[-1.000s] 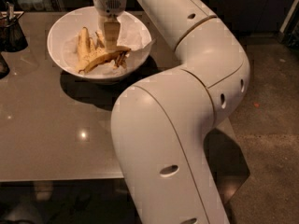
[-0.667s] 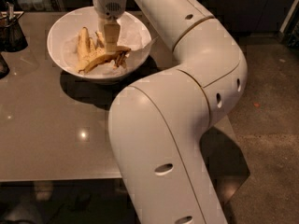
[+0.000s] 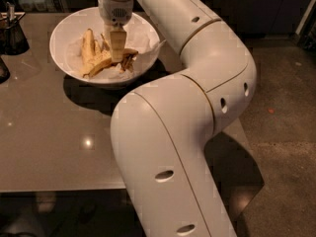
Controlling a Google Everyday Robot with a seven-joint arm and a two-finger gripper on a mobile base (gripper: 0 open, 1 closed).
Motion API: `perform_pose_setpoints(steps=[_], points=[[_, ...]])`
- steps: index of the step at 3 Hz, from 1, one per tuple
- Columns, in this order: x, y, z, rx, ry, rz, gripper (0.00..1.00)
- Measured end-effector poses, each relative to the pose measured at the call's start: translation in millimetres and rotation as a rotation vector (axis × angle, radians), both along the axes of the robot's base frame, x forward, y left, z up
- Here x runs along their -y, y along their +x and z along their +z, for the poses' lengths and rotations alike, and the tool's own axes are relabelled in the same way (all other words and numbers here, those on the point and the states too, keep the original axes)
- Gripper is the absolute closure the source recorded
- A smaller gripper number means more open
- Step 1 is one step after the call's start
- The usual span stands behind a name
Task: Pick banana from white bowl
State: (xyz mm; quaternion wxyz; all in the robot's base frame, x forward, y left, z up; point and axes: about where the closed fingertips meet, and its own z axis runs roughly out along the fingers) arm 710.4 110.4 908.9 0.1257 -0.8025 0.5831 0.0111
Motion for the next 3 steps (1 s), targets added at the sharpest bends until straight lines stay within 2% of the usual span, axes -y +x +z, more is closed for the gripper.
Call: perform_pose_setpoints(steps=[3], points=[[-2.5,5.2,-15.8,-0.022,-0.022,0.016,0.40]])
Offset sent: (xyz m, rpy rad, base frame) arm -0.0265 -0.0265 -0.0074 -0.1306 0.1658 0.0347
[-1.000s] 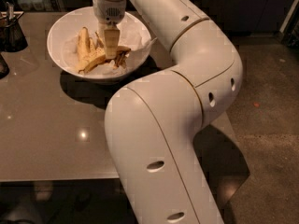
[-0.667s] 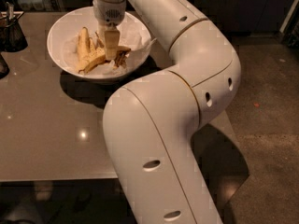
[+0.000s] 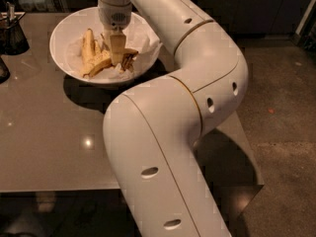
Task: Pick banana from white bowl
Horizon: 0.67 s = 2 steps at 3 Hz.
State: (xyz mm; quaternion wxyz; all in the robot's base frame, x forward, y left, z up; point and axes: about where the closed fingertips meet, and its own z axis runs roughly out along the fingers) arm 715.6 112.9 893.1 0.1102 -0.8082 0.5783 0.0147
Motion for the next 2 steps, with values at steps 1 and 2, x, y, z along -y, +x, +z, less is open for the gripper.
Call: perform_pose_setpoints(steps=[1,2], points=[[1.5,1.9,-4.0,-0.005,-0.005,0.005,0.59],[6.2,-0.8,-3.2,-0.009,0.005,0.014,0.83]])
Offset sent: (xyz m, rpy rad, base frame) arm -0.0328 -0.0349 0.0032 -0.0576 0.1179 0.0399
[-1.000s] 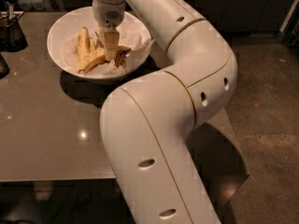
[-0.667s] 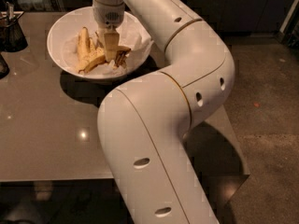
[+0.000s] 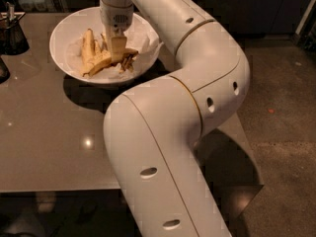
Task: Pick banana from white bowl
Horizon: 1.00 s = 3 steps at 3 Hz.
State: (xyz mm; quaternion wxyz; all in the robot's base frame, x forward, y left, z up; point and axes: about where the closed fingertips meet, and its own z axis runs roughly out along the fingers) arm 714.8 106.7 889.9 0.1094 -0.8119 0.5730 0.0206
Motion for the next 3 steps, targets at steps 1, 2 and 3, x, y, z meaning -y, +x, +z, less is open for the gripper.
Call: perform_pose_setpoints(steps=[1,2,3], points=[[7.1,-3.2,1.5,-0.002,0.004,-0.008,1.00],[-0.1,4.6,1.4,0.028,0.026,-0.007,1.00],[-2.6,-0.5,29.1,0.100,0.051,-0.002,1.00]])
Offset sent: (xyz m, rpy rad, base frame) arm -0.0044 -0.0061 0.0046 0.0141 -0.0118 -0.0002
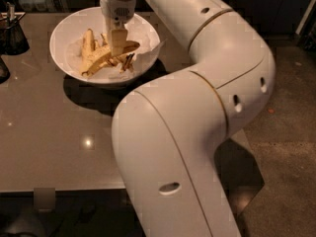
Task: Pick banana from white bowl
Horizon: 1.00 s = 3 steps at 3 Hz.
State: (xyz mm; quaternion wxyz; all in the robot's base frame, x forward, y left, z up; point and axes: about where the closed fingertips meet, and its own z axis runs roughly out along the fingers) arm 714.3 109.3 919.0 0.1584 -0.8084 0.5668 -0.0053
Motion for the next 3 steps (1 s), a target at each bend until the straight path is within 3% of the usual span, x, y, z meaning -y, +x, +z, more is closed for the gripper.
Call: perform_pose_setpoints(steps=[1,2,3], points=[[-2.4,-13.5,27.9,0.049,0.013,0.025,1.00],[-3.1,-21.2,43.5,0.079,0.070,0.061,1.00],[-3.2,-21.4,44.1,0.080,0.071,0.062,1.00]])
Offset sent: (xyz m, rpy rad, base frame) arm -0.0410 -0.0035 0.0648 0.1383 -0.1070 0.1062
